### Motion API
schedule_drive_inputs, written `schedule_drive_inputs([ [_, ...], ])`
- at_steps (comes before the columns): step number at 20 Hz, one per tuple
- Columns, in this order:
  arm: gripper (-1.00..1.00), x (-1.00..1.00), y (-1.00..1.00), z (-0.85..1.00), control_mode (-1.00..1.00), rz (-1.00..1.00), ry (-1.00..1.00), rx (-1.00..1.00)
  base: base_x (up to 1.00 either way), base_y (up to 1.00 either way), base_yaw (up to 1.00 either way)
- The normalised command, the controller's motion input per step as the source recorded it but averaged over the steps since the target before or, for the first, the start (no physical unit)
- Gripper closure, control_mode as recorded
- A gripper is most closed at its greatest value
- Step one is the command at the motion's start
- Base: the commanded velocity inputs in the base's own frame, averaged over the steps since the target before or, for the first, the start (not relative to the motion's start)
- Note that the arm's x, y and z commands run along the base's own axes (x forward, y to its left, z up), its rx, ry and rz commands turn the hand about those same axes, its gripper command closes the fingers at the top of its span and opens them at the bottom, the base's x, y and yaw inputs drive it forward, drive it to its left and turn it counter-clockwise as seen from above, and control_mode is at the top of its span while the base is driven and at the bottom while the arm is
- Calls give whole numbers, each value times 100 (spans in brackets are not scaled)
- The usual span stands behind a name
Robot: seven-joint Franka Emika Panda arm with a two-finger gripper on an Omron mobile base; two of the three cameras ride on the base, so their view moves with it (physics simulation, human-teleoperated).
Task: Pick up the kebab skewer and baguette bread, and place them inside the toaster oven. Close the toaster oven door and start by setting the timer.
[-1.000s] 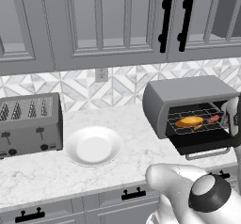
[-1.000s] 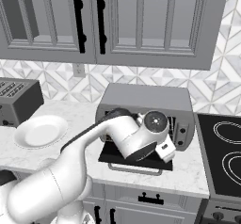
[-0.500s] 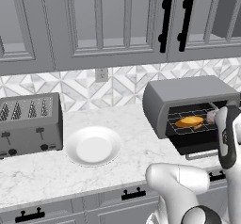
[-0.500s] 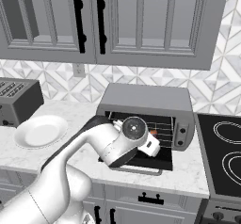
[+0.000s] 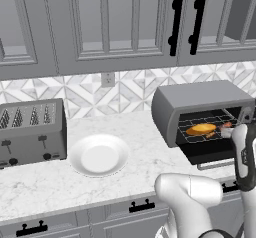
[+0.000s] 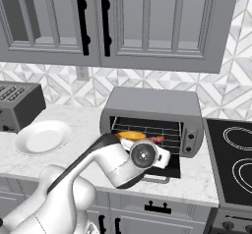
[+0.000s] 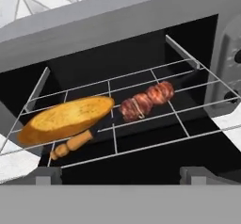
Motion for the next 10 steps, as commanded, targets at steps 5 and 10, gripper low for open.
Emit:
schedule_drive_inputs([
  [5,-100,3,-24,-9,-100,19,-10,-8,0,0,0],
  [10,-100,14,0,-8,-100,6,-4,-7,0,0,0],
])
